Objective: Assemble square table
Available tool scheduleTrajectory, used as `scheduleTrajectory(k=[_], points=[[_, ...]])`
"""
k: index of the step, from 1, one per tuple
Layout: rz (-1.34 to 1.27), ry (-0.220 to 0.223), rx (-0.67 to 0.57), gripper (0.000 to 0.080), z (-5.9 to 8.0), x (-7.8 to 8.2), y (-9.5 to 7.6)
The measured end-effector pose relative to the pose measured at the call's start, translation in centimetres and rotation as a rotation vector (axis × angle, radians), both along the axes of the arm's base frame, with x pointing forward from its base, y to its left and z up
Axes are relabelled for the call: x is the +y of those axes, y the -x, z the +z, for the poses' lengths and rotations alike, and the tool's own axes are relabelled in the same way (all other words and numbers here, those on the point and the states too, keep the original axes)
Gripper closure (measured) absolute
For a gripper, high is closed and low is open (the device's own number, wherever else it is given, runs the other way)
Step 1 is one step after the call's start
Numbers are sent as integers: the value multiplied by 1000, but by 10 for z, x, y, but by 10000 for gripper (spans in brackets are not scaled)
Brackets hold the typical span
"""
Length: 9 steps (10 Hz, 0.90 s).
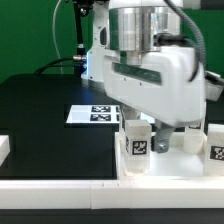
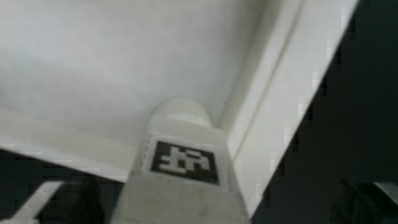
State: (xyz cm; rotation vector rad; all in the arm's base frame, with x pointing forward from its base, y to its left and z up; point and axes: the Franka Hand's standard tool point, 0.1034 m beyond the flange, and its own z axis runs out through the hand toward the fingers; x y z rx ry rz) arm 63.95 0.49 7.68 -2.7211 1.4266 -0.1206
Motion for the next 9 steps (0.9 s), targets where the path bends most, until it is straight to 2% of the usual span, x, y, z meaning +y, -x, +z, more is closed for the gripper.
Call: scheduleTrajectory(k=[5,6,8,9], points=[[360,45,-8,151,1,-3,0],[568,78,-3,151,3,-2,0],[669,86,2,151,2,-3,1],[653,85,2,269,2,-3,1]])
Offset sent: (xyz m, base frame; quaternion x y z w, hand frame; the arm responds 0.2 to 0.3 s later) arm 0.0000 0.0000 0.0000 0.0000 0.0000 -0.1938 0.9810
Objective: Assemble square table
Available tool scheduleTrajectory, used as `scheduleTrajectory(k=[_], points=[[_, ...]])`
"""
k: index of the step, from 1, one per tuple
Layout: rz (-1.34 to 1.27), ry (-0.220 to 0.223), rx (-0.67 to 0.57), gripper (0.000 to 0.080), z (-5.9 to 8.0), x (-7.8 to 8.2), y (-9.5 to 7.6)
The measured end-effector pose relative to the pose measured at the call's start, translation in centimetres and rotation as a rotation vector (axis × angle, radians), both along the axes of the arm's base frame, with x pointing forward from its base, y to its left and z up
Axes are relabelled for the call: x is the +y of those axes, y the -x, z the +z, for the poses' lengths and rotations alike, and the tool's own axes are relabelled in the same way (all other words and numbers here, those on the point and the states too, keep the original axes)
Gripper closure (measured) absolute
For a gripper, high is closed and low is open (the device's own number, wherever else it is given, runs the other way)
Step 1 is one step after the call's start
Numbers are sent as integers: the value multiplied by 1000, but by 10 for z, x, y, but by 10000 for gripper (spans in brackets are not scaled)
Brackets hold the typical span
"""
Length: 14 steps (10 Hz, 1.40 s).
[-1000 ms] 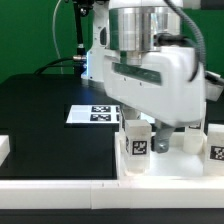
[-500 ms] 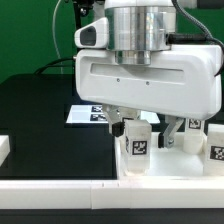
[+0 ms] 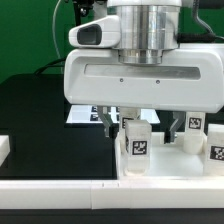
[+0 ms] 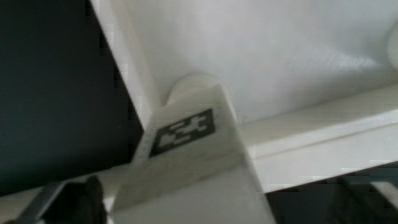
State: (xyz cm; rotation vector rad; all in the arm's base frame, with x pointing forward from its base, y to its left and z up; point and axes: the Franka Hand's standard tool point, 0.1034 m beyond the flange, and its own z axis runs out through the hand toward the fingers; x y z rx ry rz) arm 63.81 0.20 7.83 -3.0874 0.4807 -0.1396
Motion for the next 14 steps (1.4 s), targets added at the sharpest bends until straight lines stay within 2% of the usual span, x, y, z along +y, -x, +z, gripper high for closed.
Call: scheduleTrajectory(k=[1,3,7,12,14], points=[[-12,-1,0,269,0,0,0],[-64,-5,0,515,0,-1,0],[-429,-33,4,514,-3,-7,-4],[-1273,-105,19,514,-4,-12,0],[-1352,-110,21,514,-5,-13,1]])
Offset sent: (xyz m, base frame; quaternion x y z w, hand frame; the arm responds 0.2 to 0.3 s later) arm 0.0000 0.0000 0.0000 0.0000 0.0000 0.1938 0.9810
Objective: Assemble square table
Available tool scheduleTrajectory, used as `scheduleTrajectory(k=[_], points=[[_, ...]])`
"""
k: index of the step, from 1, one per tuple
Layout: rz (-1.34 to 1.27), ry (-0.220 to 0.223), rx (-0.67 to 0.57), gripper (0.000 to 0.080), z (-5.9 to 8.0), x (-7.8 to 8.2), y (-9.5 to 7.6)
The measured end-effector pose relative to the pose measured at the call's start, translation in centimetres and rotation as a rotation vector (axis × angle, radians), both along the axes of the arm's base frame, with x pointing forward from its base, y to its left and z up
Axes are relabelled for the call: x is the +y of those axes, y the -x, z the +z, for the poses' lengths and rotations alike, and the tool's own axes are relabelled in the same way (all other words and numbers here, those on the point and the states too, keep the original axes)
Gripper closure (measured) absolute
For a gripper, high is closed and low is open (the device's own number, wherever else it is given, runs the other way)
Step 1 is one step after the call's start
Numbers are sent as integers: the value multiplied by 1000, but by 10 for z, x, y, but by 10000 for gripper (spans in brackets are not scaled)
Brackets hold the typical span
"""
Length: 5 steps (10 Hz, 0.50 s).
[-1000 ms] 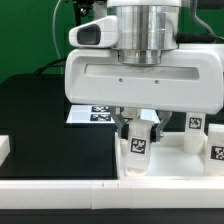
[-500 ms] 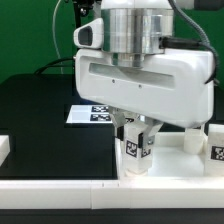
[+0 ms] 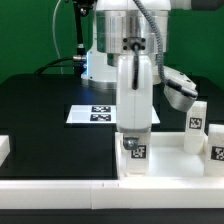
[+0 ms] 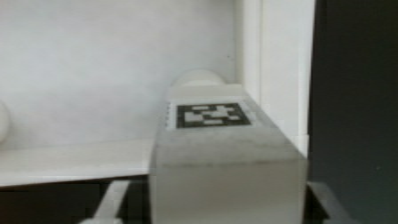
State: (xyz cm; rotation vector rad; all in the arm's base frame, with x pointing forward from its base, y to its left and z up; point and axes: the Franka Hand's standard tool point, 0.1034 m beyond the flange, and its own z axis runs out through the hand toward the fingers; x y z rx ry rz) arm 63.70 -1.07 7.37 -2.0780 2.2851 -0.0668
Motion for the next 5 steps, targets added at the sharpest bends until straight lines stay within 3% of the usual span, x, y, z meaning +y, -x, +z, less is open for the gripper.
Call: scheduleTrajectory(k=[2,3,4,5], points=[[112,11,4,513,0,0,1],[245,17,15,286,0,1,2],[428,33,16,286,0,5,1],[604,46,17,179,1,14,1]])
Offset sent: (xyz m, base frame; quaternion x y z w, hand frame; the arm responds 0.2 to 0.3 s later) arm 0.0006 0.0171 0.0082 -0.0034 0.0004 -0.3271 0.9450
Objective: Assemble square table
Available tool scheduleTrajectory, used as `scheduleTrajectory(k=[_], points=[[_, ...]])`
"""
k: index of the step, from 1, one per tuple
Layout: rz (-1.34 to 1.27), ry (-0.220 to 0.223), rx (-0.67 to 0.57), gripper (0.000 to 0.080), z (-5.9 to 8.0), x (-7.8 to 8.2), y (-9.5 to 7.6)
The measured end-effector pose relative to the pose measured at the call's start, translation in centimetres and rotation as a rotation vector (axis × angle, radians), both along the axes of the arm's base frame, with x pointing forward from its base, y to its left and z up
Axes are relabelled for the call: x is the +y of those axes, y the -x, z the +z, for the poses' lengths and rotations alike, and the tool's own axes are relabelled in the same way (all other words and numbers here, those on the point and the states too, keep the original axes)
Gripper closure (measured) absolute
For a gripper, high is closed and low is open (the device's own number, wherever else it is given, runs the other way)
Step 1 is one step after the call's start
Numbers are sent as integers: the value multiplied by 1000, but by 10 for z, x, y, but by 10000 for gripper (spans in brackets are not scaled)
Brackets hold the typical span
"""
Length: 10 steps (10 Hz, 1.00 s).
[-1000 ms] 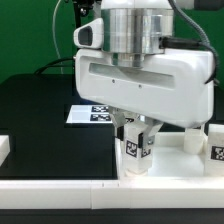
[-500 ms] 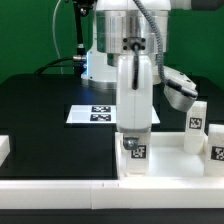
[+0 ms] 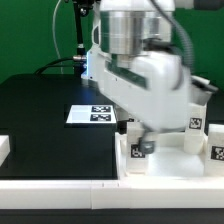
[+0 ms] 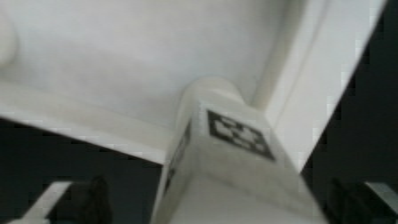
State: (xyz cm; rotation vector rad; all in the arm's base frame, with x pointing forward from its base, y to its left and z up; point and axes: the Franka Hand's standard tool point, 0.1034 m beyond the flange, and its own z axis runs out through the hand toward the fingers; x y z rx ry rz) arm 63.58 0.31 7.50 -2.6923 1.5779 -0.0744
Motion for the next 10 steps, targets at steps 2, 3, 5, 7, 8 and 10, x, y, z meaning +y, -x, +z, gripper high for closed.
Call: scheduleTrajectory(k=[2,3,5,7,8,10], points=[[95,7,-9,159,2,9,1],[160,11,-7,151,1,7,2],[317,28,-7,151,2,7,1],[642,88,-26,151,4,3,-4],[663,99,-40,151,3,3,-5],[627,96,-41,274,3,3,-5]])
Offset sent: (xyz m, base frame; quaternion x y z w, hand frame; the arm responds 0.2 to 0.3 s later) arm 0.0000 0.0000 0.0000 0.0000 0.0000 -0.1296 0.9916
